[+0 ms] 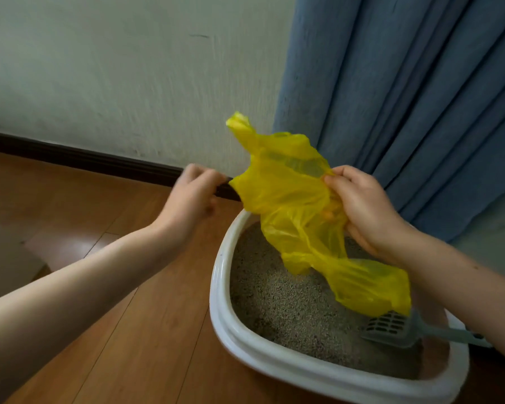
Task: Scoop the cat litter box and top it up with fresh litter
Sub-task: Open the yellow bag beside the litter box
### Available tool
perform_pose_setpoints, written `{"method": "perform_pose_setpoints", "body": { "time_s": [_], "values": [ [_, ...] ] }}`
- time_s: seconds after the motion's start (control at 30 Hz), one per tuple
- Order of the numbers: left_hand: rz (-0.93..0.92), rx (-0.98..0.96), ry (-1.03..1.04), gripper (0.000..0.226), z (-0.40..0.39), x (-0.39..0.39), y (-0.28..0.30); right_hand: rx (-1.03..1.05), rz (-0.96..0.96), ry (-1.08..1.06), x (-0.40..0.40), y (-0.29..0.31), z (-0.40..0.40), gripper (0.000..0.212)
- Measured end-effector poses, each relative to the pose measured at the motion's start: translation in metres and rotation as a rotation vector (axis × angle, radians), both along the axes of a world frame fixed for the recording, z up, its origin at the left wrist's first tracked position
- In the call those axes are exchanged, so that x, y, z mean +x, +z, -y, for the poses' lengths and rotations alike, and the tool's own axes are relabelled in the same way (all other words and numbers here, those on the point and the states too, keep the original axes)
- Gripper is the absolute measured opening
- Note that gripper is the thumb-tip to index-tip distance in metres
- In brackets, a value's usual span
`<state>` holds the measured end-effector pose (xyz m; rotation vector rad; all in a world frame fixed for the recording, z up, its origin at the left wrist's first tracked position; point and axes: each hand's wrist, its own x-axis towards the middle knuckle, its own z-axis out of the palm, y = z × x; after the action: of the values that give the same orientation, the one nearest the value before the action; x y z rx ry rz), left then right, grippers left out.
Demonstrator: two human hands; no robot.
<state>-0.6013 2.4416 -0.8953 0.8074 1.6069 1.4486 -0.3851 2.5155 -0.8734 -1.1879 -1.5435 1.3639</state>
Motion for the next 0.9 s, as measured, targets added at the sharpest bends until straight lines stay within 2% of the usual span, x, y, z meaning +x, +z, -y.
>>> {"method": "perform_pose_setpoints", "body": {
  "time_s": [0.07,0.13,0.2,0.27,0.33,0.43,0.53,0.6,0.67,0.7,0.73,0.77,0.83,0.9],
  "values": [
    [0.117,-0.074,-0.33,0.037,0.008,0.026,0.013,-0.062,-0.061,-0.025,-0.006,0.003,0.005,0.019],
    [0.138,-0.179,-0.571,0.061,0.015,0.048,0.014,-0.157,-0.104,0.039,-0.012,0.002,0.014,0.016],
    [0.157,-0.122,-0.62,0.058,0.016,0.061,0.009,-0.308,-0.191,0.135,-0.021,0.001,0.027,0.021],
    [0.179,-0.077,-0.489,0.032,0.013,0.058,0.003,-0.335,-0.185,0.149,-0.022,-0.003,0.028,0.021],
    [0.145,-0.057,-0.337,0.018,0.009,0.041,-0.005,-0.241,-0.104,0.087,-0.011,0.0,0.016,0.015],
    [0.055,-0.059,-0.143,0.024,0.007,0.004,-0.018,-0.204,0.061,-0.056,0.018,-0.002,-0.009,0.025],
    [-0.042,-0.154,0.099,0.029,0.002,-0.027,-0.034,-0.233,0.117,-0.22,0.038,-0.009,-0.022,0.019],
    [-0.092,-0.182,0.165,0.03,0.001,-0.036,-0.04,-0.246,0.129,-0.284,0.041,-0.014,-0.027,0.018],
    [-0.138,-0.221,0.129,0.025,0.0,-0.038,-0.047,-0.236,0.141,-0.314,0.037,-0.013,-0.029,0.013],
    [-0.22,-0.248,0.066,0.019,0.001,-0.035,-0.045,-0.249,0.129,-0.322,0.035,-0.011,-0.029,0.008],
    [-0.371,-0.271,-0.012,0.024,0.003,-0.03,-0.043,-0.278,0.11,-0.318,0.032,-0.007,-0.029,0.006],
    [-0.577,-0.242,-0.067,0.041,0.005,-0.026,-0.04,-0.322,0.091,-0.299,0.029,-0.004,-0.028,0.007],
    [-0.982,0.032,-0.103,0.071,0.009,-0.01,-0.027,-0.421,0.043,-0.225,0.022,0.003,-0.022,0.009],
    [-1.29,0.336,-0.161,0.083,0.012,0.011,-0.009,-0.485,-0.021,-0.127,0.011,0.005,-0.014,0.011]
  ]
}}
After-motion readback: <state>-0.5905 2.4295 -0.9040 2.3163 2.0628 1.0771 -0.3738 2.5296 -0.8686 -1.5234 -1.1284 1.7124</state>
